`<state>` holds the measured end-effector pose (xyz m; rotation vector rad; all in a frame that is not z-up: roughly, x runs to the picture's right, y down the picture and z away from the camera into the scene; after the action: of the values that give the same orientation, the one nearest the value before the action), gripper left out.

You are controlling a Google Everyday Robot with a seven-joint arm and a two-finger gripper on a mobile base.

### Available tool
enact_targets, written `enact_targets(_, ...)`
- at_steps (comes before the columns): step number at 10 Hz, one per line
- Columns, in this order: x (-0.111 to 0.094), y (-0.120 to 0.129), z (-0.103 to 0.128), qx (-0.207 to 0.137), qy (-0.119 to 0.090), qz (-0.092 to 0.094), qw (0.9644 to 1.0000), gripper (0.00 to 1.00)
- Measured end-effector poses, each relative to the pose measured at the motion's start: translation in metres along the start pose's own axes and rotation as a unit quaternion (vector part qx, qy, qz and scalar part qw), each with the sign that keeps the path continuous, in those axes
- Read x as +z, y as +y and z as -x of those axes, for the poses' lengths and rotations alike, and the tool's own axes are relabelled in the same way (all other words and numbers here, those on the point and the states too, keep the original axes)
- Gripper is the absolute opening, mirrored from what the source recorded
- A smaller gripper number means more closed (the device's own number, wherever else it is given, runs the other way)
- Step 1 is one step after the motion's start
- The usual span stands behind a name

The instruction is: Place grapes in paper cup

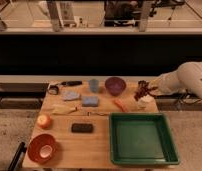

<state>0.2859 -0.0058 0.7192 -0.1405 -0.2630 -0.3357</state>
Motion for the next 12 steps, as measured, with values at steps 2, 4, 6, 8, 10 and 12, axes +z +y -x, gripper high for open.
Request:
enact_targets(2,0.004,-0.004,-0.012,-0.001,0.012,-0.004,0.9999,0.04)
enact_targets(4,0.004,-0.003,-0.030,0.001,0.025,-0.009,0.9996,0.04)
enact_targets(6,0.010,-0.007,-0.037,-0.001,0.032,-0.014,0.9994,0.04)
enact_targets(8,0.012,-0.008,-0.047,0.002,0.037,-0.018,0.9991,0.04)
enact_targets(10,0.015,-0.007,-0.049,0.003,0.035,-0.020,0.9992,0.04)
enact_targets(12,0.021,-0.007,-0.048,0.002,0.032,-0.020,0.9993,0.04)
